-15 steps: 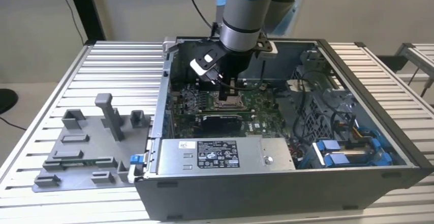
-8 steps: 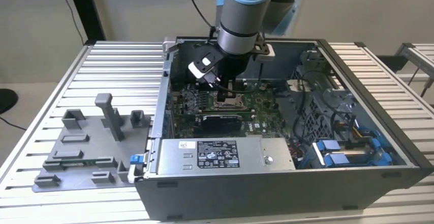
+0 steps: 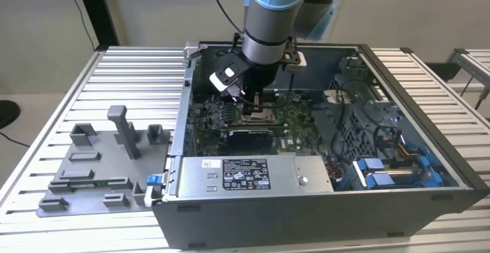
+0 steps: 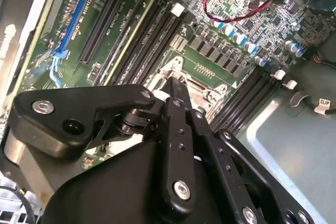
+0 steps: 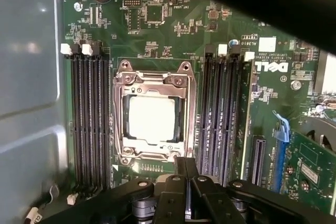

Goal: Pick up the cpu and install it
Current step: 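Install the second cpu locking lever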

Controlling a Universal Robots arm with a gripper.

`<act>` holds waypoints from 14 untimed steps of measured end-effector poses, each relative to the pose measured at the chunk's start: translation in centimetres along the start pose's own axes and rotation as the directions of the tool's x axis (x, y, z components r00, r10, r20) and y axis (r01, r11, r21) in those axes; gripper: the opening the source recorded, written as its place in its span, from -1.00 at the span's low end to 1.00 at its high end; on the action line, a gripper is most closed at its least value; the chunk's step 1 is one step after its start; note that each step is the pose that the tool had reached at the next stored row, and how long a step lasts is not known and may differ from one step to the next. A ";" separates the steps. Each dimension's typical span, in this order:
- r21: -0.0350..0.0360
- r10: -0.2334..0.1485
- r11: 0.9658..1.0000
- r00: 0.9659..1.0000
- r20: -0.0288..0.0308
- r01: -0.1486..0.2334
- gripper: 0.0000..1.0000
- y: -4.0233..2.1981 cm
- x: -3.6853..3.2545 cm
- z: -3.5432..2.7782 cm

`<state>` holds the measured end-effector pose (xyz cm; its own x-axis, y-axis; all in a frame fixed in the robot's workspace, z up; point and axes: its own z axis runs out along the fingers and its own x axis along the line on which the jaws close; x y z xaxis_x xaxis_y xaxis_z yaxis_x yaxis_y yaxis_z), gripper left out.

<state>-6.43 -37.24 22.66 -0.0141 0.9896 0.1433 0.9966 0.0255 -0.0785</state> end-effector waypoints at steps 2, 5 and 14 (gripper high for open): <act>0.000 0.000 1.000 1.000 -0.004 0.000 -1.00 -0.11 -0.01 0.13; -0.001 -0.001 1.000 1.000 -0.010 0.001 -1.00 -0.34 -0.03 0.32; -0.001 -0.001 1.000 1.000 -0.020 0.001 -1.00 -0.66 -0.12 1.00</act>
<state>-7.16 -37.23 21.71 -0.0130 0.9865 0.1633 0.9967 0.0259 -0.0773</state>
